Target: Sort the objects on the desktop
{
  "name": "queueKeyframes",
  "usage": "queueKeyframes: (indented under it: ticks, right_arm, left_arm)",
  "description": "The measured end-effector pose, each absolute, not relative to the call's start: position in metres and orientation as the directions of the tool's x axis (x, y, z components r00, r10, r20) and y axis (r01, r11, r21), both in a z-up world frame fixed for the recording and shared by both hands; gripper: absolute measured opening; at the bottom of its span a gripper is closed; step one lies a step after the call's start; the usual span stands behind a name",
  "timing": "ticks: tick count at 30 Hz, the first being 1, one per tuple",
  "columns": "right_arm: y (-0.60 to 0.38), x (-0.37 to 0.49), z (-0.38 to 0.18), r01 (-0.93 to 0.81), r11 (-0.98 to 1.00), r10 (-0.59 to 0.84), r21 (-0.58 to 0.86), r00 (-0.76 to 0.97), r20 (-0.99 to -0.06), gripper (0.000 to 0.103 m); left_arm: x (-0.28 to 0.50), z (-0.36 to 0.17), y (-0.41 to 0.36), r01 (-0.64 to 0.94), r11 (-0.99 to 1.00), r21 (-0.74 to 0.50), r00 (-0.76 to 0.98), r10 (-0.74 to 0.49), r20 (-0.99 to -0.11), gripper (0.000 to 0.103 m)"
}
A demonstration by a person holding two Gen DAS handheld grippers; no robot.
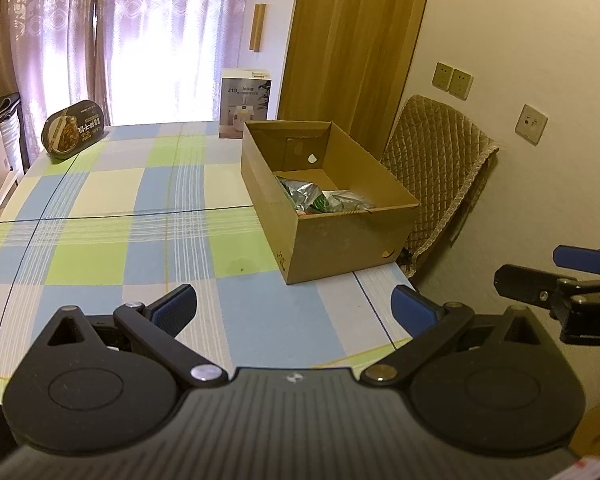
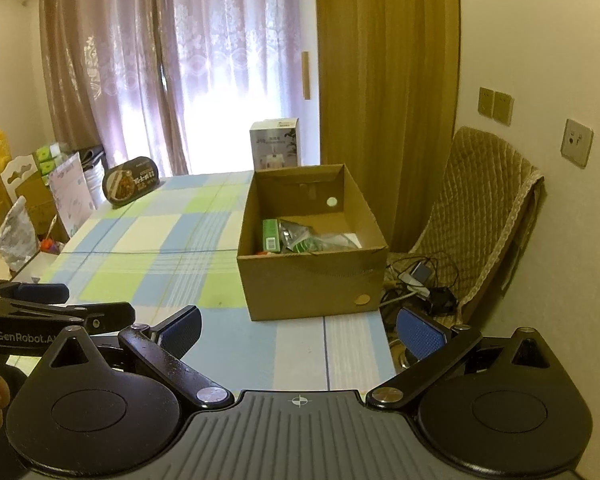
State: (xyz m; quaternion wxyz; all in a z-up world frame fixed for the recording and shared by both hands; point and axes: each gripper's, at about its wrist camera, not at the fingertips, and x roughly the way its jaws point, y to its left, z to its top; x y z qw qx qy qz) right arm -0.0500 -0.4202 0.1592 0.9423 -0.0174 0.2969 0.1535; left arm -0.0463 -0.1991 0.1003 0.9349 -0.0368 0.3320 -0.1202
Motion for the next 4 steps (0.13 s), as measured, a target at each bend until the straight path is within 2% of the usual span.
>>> queueKeyframes:
  ticks: [4]
  right_arm:
    - [-0.4192, -0.0503, 0.1557, -0.295, 0.953, 0.277, 0.062, 0.773, -0.571, 0.101]
  left_arm:
    - [-0.0464, 0.0989, -0.1988, 0.21, 0.966, -0.149, 0.755, -0.257, -0.603, 0.102]
